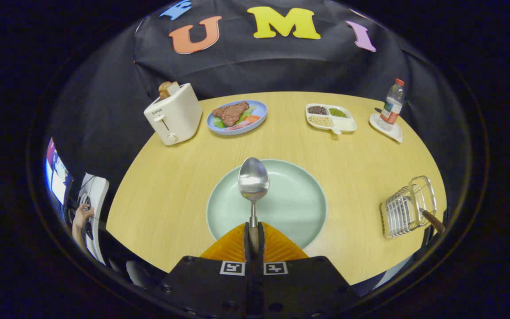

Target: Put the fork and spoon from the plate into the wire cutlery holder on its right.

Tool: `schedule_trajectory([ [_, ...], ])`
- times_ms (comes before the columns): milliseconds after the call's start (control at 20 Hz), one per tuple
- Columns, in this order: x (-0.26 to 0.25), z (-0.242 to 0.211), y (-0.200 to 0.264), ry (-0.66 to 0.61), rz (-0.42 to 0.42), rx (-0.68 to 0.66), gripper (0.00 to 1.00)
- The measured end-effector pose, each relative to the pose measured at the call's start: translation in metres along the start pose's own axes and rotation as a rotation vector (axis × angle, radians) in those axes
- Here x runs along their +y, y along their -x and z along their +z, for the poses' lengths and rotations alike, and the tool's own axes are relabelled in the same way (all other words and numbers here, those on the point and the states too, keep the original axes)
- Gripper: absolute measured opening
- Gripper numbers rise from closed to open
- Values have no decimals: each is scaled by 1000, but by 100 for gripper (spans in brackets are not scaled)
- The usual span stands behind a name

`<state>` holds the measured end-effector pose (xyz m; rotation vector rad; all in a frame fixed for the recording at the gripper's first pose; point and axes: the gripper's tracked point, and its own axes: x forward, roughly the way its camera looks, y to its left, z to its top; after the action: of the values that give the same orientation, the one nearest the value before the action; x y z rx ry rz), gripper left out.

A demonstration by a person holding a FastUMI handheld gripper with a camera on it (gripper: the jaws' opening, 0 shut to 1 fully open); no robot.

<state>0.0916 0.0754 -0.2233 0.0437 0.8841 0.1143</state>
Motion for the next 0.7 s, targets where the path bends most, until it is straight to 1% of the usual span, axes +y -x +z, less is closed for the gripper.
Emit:
schedule_trajectory([
  [200,-42,11,37,2,-22,-88,0],
  [450,-104,21,78,-46,-61,-180,1],
  [700,-161,25,100,-92,-89,-210,0],
])
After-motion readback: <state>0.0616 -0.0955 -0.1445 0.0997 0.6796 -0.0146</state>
